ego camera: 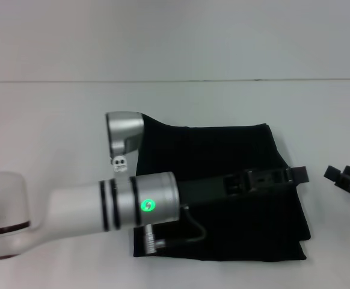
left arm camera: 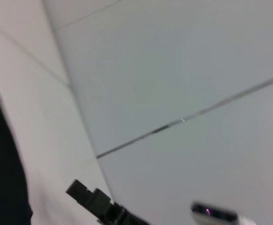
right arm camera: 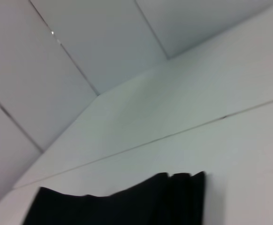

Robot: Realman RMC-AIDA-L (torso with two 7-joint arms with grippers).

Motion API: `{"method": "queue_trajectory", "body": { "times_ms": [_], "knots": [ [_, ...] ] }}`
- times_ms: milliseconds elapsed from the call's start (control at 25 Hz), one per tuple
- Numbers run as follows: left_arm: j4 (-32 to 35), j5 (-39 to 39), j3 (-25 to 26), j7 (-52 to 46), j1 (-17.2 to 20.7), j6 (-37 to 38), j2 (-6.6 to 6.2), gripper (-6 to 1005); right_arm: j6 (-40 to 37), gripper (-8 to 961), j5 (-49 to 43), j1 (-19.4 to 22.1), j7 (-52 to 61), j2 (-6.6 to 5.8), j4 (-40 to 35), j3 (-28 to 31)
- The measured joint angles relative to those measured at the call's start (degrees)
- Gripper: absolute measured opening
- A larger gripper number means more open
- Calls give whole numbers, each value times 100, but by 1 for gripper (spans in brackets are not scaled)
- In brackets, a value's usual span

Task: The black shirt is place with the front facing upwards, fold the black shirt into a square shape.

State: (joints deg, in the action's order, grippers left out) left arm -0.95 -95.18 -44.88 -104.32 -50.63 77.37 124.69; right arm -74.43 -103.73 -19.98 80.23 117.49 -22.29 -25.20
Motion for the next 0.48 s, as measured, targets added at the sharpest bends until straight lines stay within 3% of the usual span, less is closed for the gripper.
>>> {"method": "queue_trajectory", "body": {
  "times_ms": [80, 120, 160, 200, 320, 360, 440, 480],
  "knots": [
    [420, -154, -50, 200, 258, 318, -2, 629, -80, 735, -136, -143, 775, -174, -38, -251],
    [645, -210, -123, 318, 416, 486, -7, 676, -150, 735, -389, -357, 1651, -385, -80, -494],
    [919, -242, -228, 418, 587, 628, -16, 723, -150, 736, -389, -357, 1651, -385, -80, -494],
    [1202, -261, -350, 505, 788, 725, -32, 770, -184, 736, -573, -500, 2134, -512, -104, -614],
    [2132, -330, -691, 964, 1446, 911, -48, 874, -312, 736, -1178, -976, 3347, -829, -142, -895],
    [2444, -390, -736, 1287, 1682, 989, -49, 902, -407, 736, -1693, -1330, 4008, -956, -199, -979],
    [3038, -535, -651, 2161, 2202, 1195, -51, 959, -468, 737, -1962, -1504, 4342, -984, -275, -1004],
    [3038, -535, -651, 2161, 2202, 1195, -51, 959, -519, 737, -2125, -1624, 4554, -986, -373, -1020]
  ]
}}
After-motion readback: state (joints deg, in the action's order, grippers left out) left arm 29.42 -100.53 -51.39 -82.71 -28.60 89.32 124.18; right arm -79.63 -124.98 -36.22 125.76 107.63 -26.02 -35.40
